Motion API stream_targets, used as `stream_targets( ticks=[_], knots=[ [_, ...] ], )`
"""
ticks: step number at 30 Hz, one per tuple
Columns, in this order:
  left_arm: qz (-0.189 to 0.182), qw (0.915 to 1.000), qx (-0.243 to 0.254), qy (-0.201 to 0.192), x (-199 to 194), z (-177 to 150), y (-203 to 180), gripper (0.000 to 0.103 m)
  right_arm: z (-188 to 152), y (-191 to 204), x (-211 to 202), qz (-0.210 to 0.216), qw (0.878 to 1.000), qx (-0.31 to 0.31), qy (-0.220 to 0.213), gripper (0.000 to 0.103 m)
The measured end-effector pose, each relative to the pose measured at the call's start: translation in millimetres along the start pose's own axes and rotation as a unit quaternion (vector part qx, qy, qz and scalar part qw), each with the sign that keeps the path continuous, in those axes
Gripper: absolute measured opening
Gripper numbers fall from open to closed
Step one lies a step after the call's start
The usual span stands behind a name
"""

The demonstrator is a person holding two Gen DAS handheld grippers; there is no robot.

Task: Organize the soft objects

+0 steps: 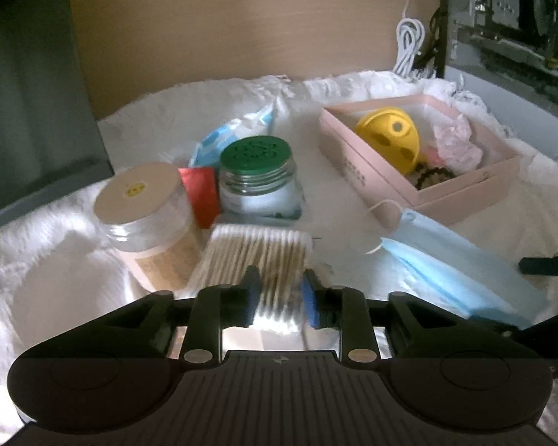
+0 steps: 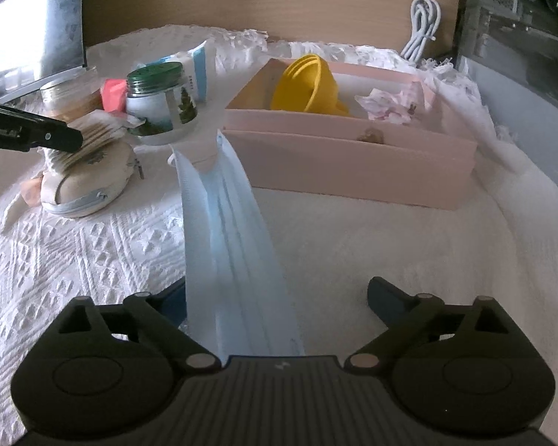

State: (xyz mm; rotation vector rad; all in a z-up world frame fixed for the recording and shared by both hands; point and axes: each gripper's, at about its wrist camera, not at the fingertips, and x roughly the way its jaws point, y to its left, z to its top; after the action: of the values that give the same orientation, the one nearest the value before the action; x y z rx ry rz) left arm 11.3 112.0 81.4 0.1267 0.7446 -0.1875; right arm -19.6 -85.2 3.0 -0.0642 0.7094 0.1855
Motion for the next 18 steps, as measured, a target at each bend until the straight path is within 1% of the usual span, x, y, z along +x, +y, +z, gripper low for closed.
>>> stream_targets(
  ticks=[3,5,10,12,13,14,16,18],
  knots=[
    [-0.023,0.9994,-0.025,-0.001,0.4,0.5,3.0,0.044,0.0,-2.4,1.8,0.0,1.0,0.01,0.003,0.102],
    [-0.029,0.999,-0.033,-0.004,0.8,0.4,3.7,0.046,-0.1,-3.2,2.4,0.0,1.0,0.013,0.004,0.103],
    [-0.038,0.9985,-0.039,-0.01,-1.5,-1.7,6.3,0.047,-0.4,-2.5,3.0,0.001,1.0,0.014,0.002,0.103],
    [-0.04,0.9976,-0.054,-0.018,-6.1,-2.9,11.2,0.046,-0.5,-2.9,3.1,0.001,1.0,0.014,0.001,0.103],
    [-0.034,0.9973,-0.06,-0.026,-8.5,-3.5,13.7,0.046,-0.4,-2.7,3.1,0.001,1.0,0.014,0.001,0.103],
    [-0.017,0.9971,-0.064,-0.037,-11.8,-4.6,16.4,0.046,-0.4,-2.5,3.0,0.001,1.0,0.014,0.002,0.103],
    [0.012,0.9962,-0.074,-0.043,-13.5,-5.0,23.2,0.046,-0.3,-2.2,3.0,0.001,1.0,0.014,0.002,0.103],
    [0.019,0.9946,-0.094,-0.04,-11.8,-4.4,33.5,0.045,-0.3,-2.2,3.0,0.001,1.0,0.015,0.002,0.103]
  ],
)
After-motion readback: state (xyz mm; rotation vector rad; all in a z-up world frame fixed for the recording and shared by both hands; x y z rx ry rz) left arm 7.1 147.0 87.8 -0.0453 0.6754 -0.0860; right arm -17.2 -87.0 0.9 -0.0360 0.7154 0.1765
